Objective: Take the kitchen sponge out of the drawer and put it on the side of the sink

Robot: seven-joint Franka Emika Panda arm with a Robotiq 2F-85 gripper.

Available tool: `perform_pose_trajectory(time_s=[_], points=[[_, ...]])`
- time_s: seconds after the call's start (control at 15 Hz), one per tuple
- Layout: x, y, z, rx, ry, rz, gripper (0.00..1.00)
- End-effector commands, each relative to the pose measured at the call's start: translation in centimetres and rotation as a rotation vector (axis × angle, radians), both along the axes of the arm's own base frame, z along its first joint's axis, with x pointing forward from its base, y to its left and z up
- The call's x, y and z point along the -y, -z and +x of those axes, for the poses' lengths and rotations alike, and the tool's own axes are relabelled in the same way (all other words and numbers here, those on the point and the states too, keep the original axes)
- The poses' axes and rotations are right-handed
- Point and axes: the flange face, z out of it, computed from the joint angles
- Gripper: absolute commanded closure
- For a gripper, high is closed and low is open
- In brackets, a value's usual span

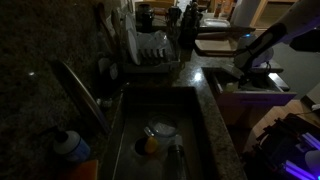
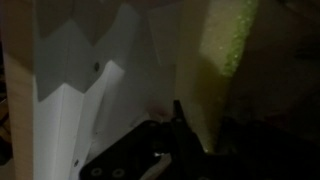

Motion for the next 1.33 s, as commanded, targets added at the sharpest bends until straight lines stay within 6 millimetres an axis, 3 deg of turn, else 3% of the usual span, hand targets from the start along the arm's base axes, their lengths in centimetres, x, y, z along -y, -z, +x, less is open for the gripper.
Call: perform_pose_trajectory(time_s=[0.0, 0.2, 0.33, 0.73, 1.07, 1.27], points=[[0.3, -1.3, -0.1, 0.001, 0.023, -0.015, 0.95], [0.2, -3.0, -0.1, 0.01, 0.021, -0.021, 0.97], [0.2, -5.4, -0.7, 0.021, 0.01, -0.035, 0.97], [-0.2, -16.2, -3.2, 0.186, -0.104, -0.109, 0.97], [-2.5, -24.2, -3.9, 0.438, -0.047, -0.306, 0.97], [-5.7, -29.6, -4.9, 0.591, -0.045, -0.445, 0.97]])
